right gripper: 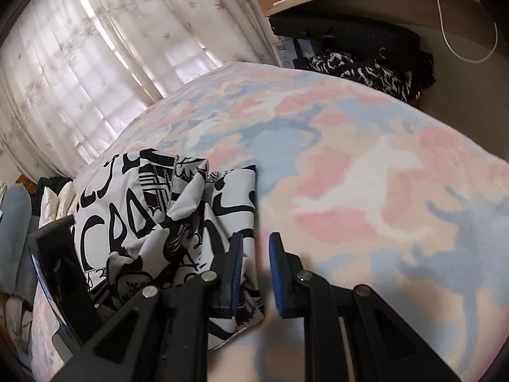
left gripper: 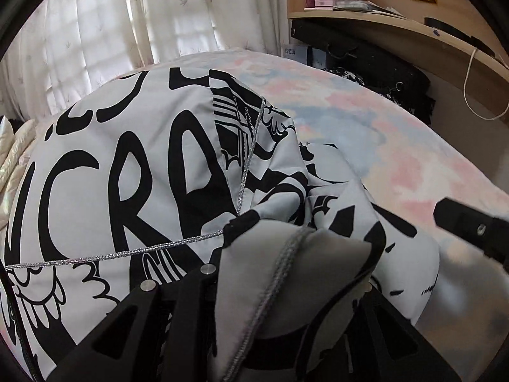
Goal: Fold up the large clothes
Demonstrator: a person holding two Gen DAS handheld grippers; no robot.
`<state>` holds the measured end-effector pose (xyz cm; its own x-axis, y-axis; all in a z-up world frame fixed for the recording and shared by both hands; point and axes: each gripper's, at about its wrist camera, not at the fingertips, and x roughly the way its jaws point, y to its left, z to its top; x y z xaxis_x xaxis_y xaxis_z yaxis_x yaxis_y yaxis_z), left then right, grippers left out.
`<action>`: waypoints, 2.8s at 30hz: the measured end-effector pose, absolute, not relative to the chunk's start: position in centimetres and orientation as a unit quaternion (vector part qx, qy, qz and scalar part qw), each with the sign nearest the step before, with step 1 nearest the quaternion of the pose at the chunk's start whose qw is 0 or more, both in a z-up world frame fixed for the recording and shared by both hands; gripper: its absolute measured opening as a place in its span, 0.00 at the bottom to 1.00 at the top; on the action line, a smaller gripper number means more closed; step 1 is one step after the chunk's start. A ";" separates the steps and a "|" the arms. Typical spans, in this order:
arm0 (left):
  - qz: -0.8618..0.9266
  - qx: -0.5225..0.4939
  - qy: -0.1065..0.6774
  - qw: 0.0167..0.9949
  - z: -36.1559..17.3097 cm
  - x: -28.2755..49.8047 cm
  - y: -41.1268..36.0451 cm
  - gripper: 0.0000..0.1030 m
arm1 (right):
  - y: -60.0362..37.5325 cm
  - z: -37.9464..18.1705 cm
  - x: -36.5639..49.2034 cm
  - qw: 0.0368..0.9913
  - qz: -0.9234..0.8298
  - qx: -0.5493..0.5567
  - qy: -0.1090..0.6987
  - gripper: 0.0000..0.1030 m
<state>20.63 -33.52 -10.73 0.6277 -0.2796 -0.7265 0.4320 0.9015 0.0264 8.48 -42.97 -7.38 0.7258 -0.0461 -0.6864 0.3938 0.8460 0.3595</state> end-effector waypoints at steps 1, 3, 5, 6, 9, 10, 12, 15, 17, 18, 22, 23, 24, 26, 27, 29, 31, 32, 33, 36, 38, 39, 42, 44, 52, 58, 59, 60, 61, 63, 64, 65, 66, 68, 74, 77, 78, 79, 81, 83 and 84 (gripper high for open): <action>-0.199 0.094 0.385 0.896 -10.4 20.3 -33.4 0.14 | -43.1 -7.6 8.6 0.894 -0.122 0.252 0.350 0.16; -0.210 0.064 0.390 0.894 -9.5 19.9 -33.3 0.14 | -43.1 -7.6 8.8 0.894 -0.119 0.256 0.347 0.16; -0.216 0.042 0.393 0.893 -8.4 19.8 -32.8 0.14 | -43.0 -7.3 8.7 0.898 -0.115 0.257 0.339 0.16; -0.218 0.036 0.393 0.893 -8.3 19.7 -32.7 0.14 | -43.1 -7.3 8.7 0.898 -0.114 0.256 0.338 0.16; -0.212 0.056 0.399 0.890 -8.9 19.8 -33.1 0.14 | -43.5 -7.5 8.9 0.894 -0.116 0.260 0.346 0.16; -0.212 0.059 0.401 0.889 -9.0 20.0 -33.0 0.14 | -43.5 -7.6 8.9 0.892 -0.113 0.265 0.349 0.16; -0.214 0.068 0.399 0.889 -8.6 19.8 -32.9 0.14 | -43.6 -7.7 8.7 0.888 -0.102 0.277 0.354 0.16; -0.222 0.074 0.407 0.883 -7.3 19.8 -32.4 0.18 | -43.6 -7.4 8.4 0.883 -0.082 0.287 0.362 0.20; -0.236 0.060 0.427 0.871 -6.5 19.9 -31.4 0.19 | -43.5 -7.0 8.1 0.881 -0.072 0.295 0.363 0.33; -0.240 0.054 0.434 0.867 -6.2 19.8 -31.0 0.20 | -43.4 -6.6 7.9 0.880 -0.066 0.301 0.361 0.41; -0.271 0.036 0.450 0.850 -5.7 18.9 -30.2 0.87 | -43.0 -4.7 7.1 0.885 -0.041 0.312 0.343 0.49; -0.285 0.018 0.441 0.851 -5.4 18.3 -30.0 0.99 | -42.9 -4.3 6.9 0.886 -0.036 0.315 0.340 0.50; -0.295 0.013 0.430 0.853 -5.0 17.6 -30.2 0.99 | -42.8 -4.0 6.8 0.886 -0.033 0.316 0.338 0.50; -0.312 0.029 0.412 0.856 -4.3 16.5 -30.7 0.99 | -42.5 -3.3 6.5 0.887 -0.027 0.318 0.333 0.50; -0.314 0.044 0.400 0.860 -3.8 15.9 -30.9 0.99 | -42.3 -3.0 6.3 0.888 -0.029 0.317 0.332 0.51; -0.320 0.062 0.379 0.866 -3.0 14.7 -30.4 0.99 | -42.3 -2.6 6.1 0.887 -0.023 0.319 0.333 0.51; -0.320 0.071 0.356 0.875 -2.0 13.4 -28.6 0.99 | -42.2 -2.4 6.3 0.885 -0.014 0.318 0.340 0.51; -0.315 0.079 0.349 0.879 -1.5 12.9 -27.3 0.99 | -42.0 -2.4 6.5 0.884 -0.009 0.314 0.346 0.51; -0.311 0.083 0.345 0.882 -1.2 12.8 -26.2 0.99 | -41.8 -2.5 6.8 0.883 -0.003 0.310 0.353 0.51; -0.286 0.088 0.347 0.889 -0.6 13.0 -21.7 0.99 | -40.4 -3.5 8.9 0.872 0.034 0.293 0.390 0.50; -0.256 0.085 0.357 0.894 -0.7 14.2 -18.2 0.99 | -39.7 -4.5 10.3 0.864 0.044 0.282 0.414 0.50; -0.239 0.083 0.364 0.896 -1.0 15.1 -16.6 0.98 | -39.3 -5.5 11.4 0.856 0.049 0.276 0.434 0.50; -0.204 0.067 0.391 0.895 -2.2 17.8 -12.6 0.84 | -38.9 -7.7 13.7 0.840 0.046 0.267 0.470 0.52; -0.192 0.041 0.420 0.886 -3.5 20.0 -10.6 0.74 | -39.1 -8.5 14.8 0.834 0.050 0.277 0.474 0.57; -0.242 -0.067 0.451 0.857 -7.1 24.4 -8.3 0.71 | -36.9 -10.5 19.5 0.830 0.044 0.221 0.510 0.63; -0.239 -0.063 0.454 0.856 -6.6 24.5 -9.1 0.71 | -35.5 -8.2 19.0 0.860 0.058 0.169 0.478 0.13; -0.241 -0.062 0.451 0.857 -6.3 24.4 -9.3 0.71 | -36.0 -7.3 18.4 0.867 0.059 0.174 0.463 0.11; -0.243 -0.059 0.445 0.860 -6.0 24.6 -9.8 0.71 | -36.7 -6.1 17.6 0.876 0.054 0.180 0.443 0.11; -0.244 -0.051 0.439 0.863 -5.7 24.7 -10.5 0.71 | -37.3 -5.3 17.1 0.883 0.046 0.179 0.431 0.11; -0.239 -0.023 0.427 0.872 -5.3 24.5 -12.4 0.71 | -38.4 -4.5 16.4 0.894 0.019 0.172 0.414 0.11; -0.230 -0.006 0.423 0.876 -5.2 24.4 -13.2 0.71 | -39.0 -4.6 16.4 0.894 0.010 0.173 0.414 0.11; -0.211 0.024 0.418 0.883 -5.4 24.3 -14.3 0.71 | -39.9 -5.5 16.7 0.885 0.003 0.184 0.427 0.11; -0.194 0.046 0.417 0.887 -5.8 24.3 -15.1 0.71 | -40.3 -6.2 17.0 0.878 0.000 0.193 0.437 0.11; -0.150 0.094 0.424 0.888 -7.6 24.5 -16.7 0.71 | -40.4 -9.0 17.9 0.863 -0.007 0.192 0.467 0.13; -0.133 0.091 0.425 0.891 -8.8 24.6 -16.1 0.72 | -40.1 -11.6 19.2 0.855 -0.020 0.203 0.477 0.23; -0.156 0.066 0.440 0.882 -6.7 24.5 -15.1 0.71 | -40.3 -10.2 19.0 0.846 -0.021 0.197 0.495 0.29; -0.163 0.057 0.432 0.885 -5.5 24.6 -14.8 0.71 | -40.4 -9.1 18.9 0.846 -0.027 0.197 0.495 0.32; -0.162 0.053 0.422 0.890 -4.7 24.9 -14.6 0.71 | -40.5 -8.2 18.7 0.849 -0.034 0.195 0.489 0.33; -0.161 0.049 0.401 0.900 -2.9 25.7 -14.6 0.71 | -40.4 -6.3 18.9 0.861 -0.037 0.194 0.468 0.41; -0.148 0.060 0.387 0.908 -2.1 27.3 -15.6 0.71 | -39.8 -4.5 19.8 0.878 -0.023 0.197 0.436 0.42; -0.139 0.065 0.385 0.910 -2.1 28.4 -16.2 0.71 | -39.4 -3.9 20.9 0.880 -0.014 0.201 0.429 0.42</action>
